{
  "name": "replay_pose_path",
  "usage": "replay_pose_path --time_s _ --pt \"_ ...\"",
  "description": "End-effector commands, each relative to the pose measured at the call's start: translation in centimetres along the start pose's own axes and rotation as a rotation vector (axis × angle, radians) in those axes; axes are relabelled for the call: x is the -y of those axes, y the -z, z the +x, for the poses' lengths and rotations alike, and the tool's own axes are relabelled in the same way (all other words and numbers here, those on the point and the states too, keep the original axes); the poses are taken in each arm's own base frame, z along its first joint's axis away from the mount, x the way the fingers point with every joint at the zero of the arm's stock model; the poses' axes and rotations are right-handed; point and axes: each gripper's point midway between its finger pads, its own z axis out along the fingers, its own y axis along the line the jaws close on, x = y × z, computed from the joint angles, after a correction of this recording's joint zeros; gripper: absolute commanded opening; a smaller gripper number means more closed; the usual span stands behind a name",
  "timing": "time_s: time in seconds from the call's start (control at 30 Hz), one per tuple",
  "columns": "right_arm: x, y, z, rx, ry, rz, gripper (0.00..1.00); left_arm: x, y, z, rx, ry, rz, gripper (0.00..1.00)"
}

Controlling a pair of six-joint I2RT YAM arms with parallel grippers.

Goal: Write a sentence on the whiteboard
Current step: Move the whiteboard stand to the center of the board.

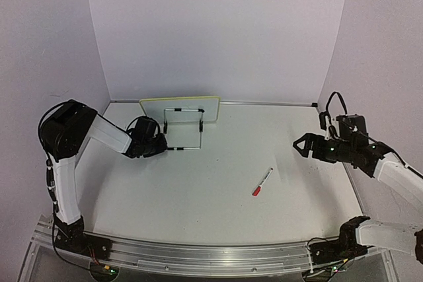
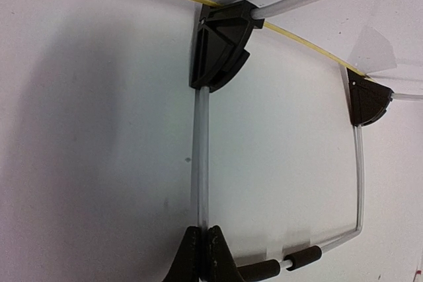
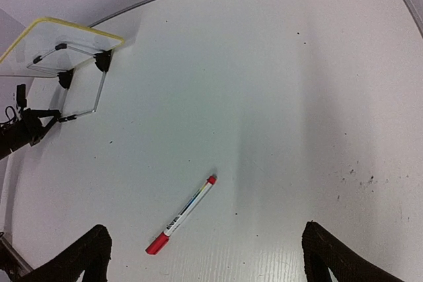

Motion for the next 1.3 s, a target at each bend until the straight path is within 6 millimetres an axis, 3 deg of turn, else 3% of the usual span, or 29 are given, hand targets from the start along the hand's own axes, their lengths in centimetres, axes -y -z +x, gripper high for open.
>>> replay_pose_path --time_s 0.0,0.37,0.57,0.67,0.87,0.97,1.1,1.27 --pt "-1.7 0.0 -1.8 0.073 0.015 -0.029 0.96 0.2 1.3 8.4 -0.276 -0.129 0.078 0.00" --pt "-3.4 -0.8 -1.3 0.035 0.072 -0.063 0.96 1.9 3.9 9.6 -0.398 -0.483 0.221 0.00" --pt "-6.9 -1.2 -0.7 0.003 0.184 -0.144 0.96 2.3 3.8 9.8 -0.440 -0.534 0.240 0.01" --pt "-9.0 -1.4 -0.5 -0.001 0.251 -0.175 0.97 2.4 3.8 8.8 -0.411 -0.514 0.234 0.08" --pt "-12.4 -2.9 -0.7 0.008 0.277 -0.262 0.97 3.3 5.2 6.3 -0.316 -0.431 0.233 0.36" --pt "-12.0 -3.9 -1.8 0.034 0.246 -0.209 0.96 3.6 6.4 4.9 -0.264 -0.355 0.216 0.45" --pt "-10.4 -4.5 -4.2 0.092 0.194 -0.110 0.93 2.5 7.9 3.9 -0.208 -0.177 0.150 0.52" --pt "-9.0 -6.4 -6.5 0.093 0.107 -0.067 0.93 2.2 8.6 5.0 -0.211 0.068 0.180 0.57"
